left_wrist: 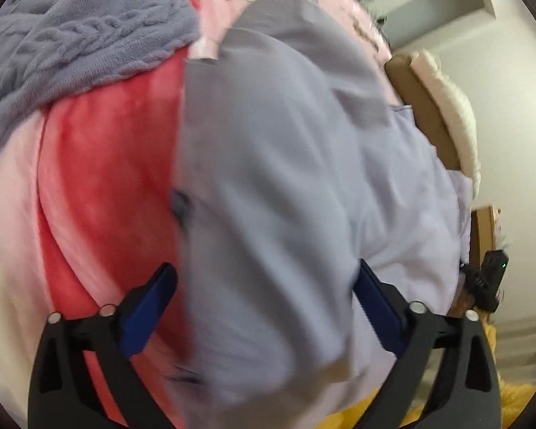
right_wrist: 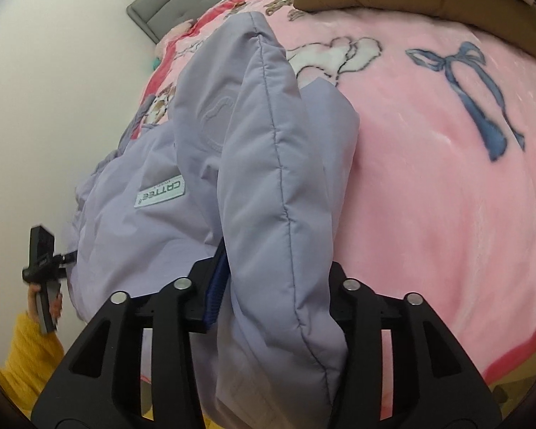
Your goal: Fold large clothes
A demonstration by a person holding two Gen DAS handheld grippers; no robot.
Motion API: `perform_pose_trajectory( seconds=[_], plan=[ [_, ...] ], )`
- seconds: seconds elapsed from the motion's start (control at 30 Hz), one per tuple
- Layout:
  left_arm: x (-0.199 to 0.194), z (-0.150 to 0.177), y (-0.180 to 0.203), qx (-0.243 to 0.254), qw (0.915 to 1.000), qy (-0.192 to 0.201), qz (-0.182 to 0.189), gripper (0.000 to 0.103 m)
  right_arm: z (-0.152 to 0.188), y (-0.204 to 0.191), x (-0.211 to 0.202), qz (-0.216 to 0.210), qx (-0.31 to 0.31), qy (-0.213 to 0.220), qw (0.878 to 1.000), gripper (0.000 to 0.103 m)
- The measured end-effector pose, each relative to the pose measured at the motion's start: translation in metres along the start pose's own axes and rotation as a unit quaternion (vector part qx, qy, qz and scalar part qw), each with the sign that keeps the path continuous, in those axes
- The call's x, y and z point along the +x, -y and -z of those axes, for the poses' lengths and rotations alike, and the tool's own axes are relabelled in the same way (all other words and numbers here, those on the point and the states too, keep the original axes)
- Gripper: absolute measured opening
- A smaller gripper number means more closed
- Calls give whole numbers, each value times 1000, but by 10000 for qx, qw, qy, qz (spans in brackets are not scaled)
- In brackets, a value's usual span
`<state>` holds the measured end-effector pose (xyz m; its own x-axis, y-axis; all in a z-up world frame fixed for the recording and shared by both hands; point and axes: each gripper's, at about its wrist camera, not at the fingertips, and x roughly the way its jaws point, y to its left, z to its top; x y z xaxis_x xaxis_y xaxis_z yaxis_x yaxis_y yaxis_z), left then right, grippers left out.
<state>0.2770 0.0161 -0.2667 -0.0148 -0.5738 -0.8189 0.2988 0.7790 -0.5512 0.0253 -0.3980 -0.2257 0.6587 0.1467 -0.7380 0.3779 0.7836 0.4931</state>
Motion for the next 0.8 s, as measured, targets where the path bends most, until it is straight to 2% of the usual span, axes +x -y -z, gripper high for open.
perform_pose_trajectory(
  seconds=[0.03, 0.1, 0.17, 0.33, 0.47, 0.53, 0.6, 0.73, 0.8],
  plan=[
    [-8, -10, 4, -51, 9995, -228, 210, 99, -3, -1, 2, 18, -38, 0, 10000, 44],
    [18, -16, -5, -196, 9941, -884, 596, 99, -5, -3, 4, 73, -100, -44, 9999, 45],
    [38, -23, -10, -87, 9896, -1203, 786, 99, -2, 2, 4, 54, -98, -88, 9999, 46],
    [57, -26, -7, -230, 9735, -1626, 1591, 99, -4, 9, 8, -33, 15, -168, 9999, 47],
    [57, -15, 9, 114, 9584, -2024, 2008, 99, -6, 12, 11, -48, 18, -247, 9997, 49],
    [57, -11, 8, 196, 9590, -2087, 1906, 99, -8, 15, 13, -93, -4, -306, 9995, 55],
    [61, -9, 3, -41, 9617, -2015, 1857, 99, -11, 17, 20, -114, -71, -395, 9991, 65],
    [58, -4, 0, -354, 9661, -1841, 1773, 99, -19, 20, 33, -95, -79, -595, 9982, 93],
    [51, 1, -1, -587, 9688, -1704, 1701, 99, -23, 25, 47, -285, 111, -791, 9964, 95]
  ],
)
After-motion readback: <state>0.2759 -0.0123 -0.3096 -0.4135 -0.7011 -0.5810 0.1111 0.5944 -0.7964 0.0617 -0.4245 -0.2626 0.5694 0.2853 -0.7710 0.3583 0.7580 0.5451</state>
